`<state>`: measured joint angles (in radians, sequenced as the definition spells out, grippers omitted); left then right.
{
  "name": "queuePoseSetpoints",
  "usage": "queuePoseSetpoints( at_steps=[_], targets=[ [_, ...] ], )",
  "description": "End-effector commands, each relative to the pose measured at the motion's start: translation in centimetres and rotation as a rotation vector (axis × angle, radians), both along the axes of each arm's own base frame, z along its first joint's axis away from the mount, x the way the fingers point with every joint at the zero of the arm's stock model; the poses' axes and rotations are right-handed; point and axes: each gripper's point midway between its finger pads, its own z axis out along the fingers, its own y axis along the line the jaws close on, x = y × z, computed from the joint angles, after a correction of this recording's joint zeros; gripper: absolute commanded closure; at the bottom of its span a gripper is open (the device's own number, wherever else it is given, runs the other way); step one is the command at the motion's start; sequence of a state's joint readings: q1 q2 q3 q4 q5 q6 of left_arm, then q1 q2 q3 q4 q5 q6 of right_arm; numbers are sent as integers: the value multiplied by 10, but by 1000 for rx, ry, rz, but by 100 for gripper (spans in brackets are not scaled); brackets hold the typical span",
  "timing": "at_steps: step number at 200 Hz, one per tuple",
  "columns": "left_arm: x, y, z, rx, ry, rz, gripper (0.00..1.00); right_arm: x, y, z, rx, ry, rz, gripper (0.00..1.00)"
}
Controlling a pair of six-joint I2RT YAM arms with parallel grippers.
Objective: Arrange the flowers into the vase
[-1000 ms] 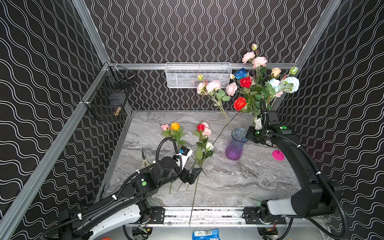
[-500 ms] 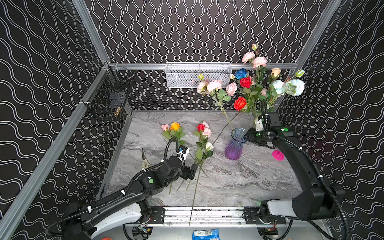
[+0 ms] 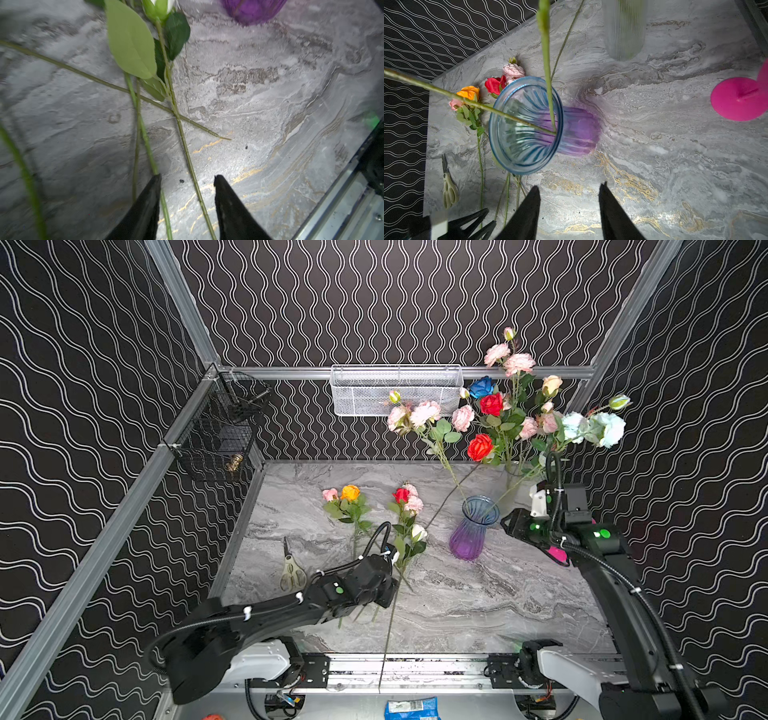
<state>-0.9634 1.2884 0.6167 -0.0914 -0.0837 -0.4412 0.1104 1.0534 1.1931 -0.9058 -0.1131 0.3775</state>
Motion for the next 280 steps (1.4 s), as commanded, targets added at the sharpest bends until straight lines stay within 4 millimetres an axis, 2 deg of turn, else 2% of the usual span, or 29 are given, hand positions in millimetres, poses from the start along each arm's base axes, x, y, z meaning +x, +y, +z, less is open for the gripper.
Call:
queuePoseSetpoints(
  at_steps=[1,24,59,88,104,121,138,190,213,244,261,280],
  targets=[
    [2,-25,-1,-48,11,-62,53,-11,-3,-2,-5,0,-15,52],
    [10,-29,-22,12,28,-51,53,-18,-3,2,0,-15,-10,53],
    [24,-30,-52,106,32,-17,56,-26,10,7,68,-46,42,55],
    [28,-23,-74,174,50,20,74,-33,27,18,148,-56,118,59],
    [27,-24,-74,159,56,21,83,-36,29,25,158,-74,126,60],
    [26,-26,-64,141,48,13,94,-39,33,36,187,-109,143,61],
    [27,-25,-44,121,23,16,100,-43,39,47,224,-138,167,61],
    [19,-15,46,-50,-80,27,100,-51,47,92,277,-276,216,63],
    [7,-11,93,-173,-138,-15,100,-59,61,123,335,-391,307,63],
    [-20,-5,176,-437,-305,-135,100,-76,75,168,425,-589,416,54],
    [-33,-6,214,-573,-392,-203,100,-83,82,182,476,-659,476,50],
    [-42,-13,244,-684,-448,-265,100,-85,87,189,514,-701,507,49]
  ],
)
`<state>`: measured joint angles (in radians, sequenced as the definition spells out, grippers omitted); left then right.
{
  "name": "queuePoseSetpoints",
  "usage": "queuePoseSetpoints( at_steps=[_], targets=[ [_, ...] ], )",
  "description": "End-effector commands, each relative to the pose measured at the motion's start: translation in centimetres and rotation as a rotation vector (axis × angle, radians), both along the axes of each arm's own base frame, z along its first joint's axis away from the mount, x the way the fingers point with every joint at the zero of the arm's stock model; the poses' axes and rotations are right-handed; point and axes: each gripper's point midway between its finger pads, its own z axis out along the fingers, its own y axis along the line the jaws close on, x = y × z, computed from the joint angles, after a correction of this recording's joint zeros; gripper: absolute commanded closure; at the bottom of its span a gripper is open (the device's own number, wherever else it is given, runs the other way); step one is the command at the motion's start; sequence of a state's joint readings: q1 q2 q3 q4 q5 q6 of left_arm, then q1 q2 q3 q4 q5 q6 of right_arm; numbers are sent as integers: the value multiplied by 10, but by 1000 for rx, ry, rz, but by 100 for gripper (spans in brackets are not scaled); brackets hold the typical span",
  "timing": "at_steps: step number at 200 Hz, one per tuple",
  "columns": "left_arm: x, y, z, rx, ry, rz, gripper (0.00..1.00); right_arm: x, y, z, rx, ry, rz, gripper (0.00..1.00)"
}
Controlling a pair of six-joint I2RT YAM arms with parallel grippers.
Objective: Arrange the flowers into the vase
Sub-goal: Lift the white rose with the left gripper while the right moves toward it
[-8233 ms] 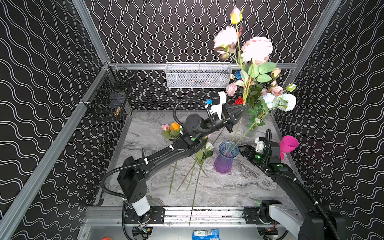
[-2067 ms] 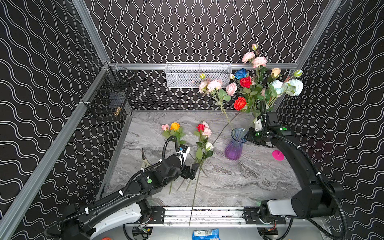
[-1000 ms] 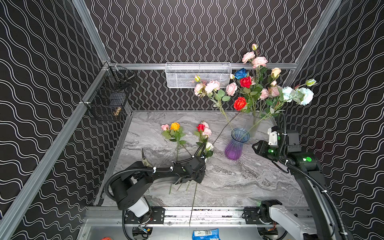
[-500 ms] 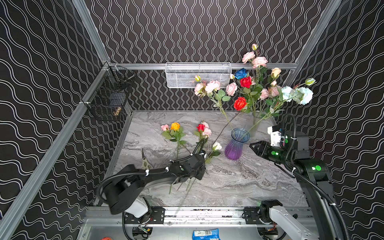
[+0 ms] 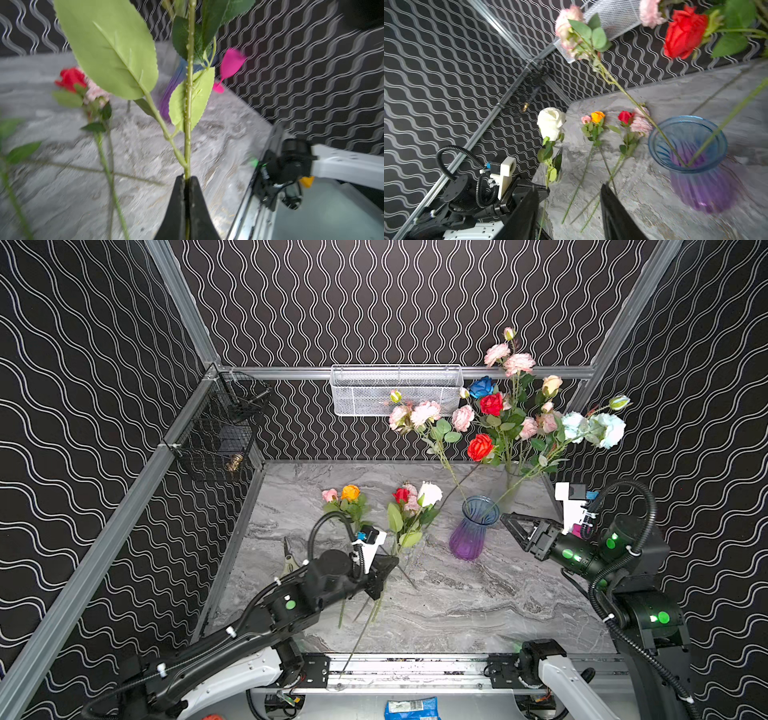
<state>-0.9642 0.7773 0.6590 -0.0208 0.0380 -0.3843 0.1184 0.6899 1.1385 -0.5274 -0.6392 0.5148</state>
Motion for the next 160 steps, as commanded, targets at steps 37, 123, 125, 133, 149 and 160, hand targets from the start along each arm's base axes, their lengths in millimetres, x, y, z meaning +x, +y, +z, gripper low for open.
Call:
queuePoseSetpoints(
  at_steps=[37,123,125,133,149,160],
  targets=[
    [-16,-29,102,-350,-244,-173,100,1,34,33,73,-139,153,50],
    [19,9,175,-595,-370,121,100,-12,135,-8,-90,-189,419,55],
    [19,10,176,-599,-369,123,100,-12,136,-8,-86,-194,423,55],
    [19,12,175,-611,-360,130,100,-15,142,-11,-84,-205,440,55],
    [21,14,173,-622,-351,141,100,-18,156,-14,-103,-215,469,55],
    [22,15,171,-618,-342,154,100,-20,165,-15,-122,-220,488,55]
  ],
)
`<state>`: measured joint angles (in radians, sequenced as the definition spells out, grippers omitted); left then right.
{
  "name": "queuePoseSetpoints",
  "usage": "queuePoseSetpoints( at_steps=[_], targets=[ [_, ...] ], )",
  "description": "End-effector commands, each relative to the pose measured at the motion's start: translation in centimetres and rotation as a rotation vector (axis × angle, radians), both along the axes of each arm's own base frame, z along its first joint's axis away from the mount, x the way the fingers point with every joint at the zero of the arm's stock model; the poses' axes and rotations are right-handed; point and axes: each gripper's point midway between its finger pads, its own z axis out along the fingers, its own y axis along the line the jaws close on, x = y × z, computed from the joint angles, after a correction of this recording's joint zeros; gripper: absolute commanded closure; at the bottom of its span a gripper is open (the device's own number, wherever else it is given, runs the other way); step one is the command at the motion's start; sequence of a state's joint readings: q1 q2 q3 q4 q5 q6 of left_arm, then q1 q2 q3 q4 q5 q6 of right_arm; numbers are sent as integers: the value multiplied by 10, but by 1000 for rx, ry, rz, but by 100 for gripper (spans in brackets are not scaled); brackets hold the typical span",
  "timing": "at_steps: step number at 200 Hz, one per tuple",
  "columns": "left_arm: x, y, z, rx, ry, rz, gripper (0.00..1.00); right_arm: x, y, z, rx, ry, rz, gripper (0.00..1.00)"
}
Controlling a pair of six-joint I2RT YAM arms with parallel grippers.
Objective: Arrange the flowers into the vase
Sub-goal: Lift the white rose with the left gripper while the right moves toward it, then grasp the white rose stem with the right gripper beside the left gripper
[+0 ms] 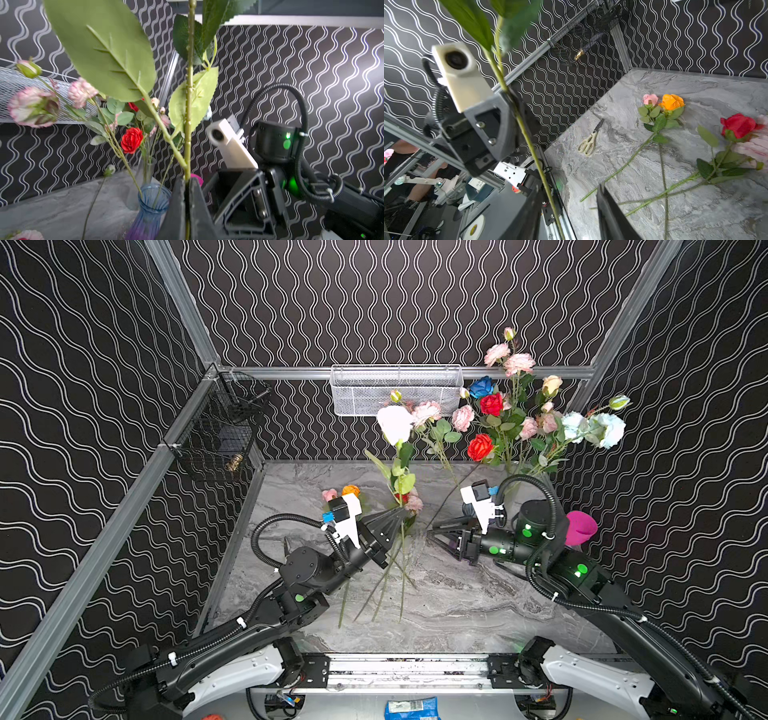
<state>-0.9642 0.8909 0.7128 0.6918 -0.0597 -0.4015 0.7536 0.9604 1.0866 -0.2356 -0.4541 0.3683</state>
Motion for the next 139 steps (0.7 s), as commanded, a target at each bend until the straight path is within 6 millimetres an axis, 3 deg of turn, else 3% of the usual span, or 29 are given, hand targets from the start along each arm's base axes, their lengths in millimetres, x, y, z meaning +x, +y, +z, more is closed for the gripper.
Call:
queuePoseSetpoints(
  at_steps=[1,48,90,139],
  targets=[
    [4,12,10,-76,16,42,100,0,16,17,20,-107,25,55],
    [4,17,6,-88,19,48,100,1,46,17,-30,-148,52,56],
    [3,20,1,-113,39,40,100,5,71,15,-83,-184,53,65],
    [2,25,-1,-104,52,53,100,-3,89,20,-95,-215,60,95]
  ],
)
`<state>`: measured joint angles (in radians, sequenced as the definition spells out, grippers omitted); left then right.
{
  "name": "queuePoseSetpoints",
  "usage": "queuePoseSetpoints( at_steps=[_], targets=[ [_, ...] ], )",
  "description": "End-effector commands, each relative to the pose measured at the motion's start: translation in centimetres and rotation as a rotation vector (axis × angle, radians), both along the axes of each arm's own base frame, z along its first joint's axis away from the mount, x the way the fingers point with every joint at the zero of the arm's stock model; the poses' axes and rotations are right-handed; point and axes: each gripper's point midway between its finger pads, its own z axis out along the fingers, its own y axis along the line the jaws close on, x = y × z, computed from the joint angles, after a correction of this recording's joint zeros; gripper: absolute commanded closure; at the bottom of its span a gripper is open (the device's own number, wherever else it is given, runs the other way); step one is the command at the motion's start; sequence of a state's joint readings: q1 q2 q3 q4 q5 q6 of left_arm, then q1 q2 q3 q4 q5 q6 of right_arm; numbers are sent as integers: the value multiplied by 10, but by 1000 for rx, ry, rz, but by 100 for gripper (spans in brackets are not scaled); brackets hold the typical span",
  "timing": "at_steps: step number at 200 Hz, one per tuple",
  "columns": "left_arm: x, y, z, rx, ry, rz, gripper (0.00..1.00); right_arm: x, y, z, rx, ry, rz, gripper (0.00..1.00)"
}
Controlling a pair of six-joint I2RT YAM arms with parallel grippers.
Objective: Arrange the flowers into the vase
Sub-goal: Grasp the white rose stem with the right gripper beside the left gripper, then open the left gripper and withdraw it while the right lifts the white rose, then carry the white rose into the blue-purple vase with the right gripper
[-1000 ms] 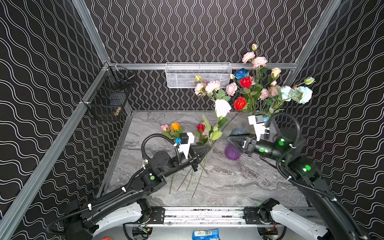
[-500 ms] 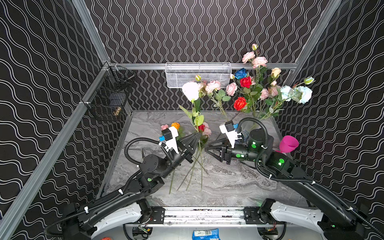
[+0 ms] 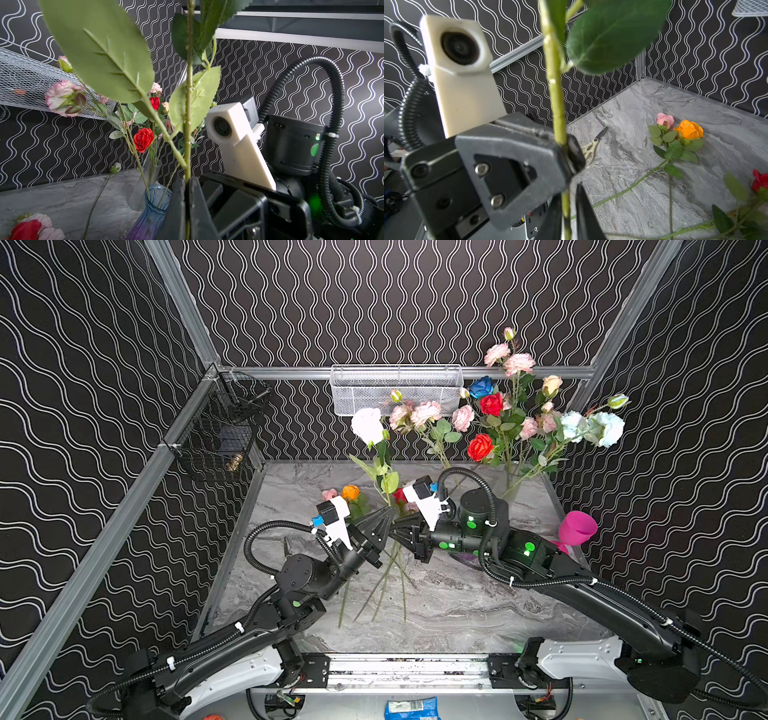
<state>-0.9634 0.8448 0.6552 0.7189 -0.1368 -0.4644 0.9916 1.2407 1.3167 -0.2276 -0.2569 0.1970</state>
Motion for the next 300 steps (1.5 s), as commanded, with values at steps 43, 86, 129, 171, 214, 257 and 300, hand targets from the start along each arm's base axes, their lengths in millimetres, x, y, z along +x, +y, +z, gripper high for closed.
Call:
queuePoseSetpoints(
  at_steps=[43,86,129,171,214,257,300],
  targets=[
    [-6,32,8,-21,-6,86,18,4,1,10,30,-70,-84,99],
    [0,103,-33,0,145,344,11,33,-40,43,14,-162,-337,100],
    [13,149,-114,11,390,568,14,69,-112,109,-60,-390,-724,100],
    [11,151,-130,71,425,566,17,98,-159,144,-111,-510,-1015,100],
    [12,142,-144,143,450,548,19,157,-215,142,-136,-447,-1153,100],
    [12,134,-154,158,479,514,22,198,-244,115,-189,-388,-1217,100],
    [11,136,-168,172,506,514,22,220,-242,58,-257,-310,-1194,100]
  ],
)
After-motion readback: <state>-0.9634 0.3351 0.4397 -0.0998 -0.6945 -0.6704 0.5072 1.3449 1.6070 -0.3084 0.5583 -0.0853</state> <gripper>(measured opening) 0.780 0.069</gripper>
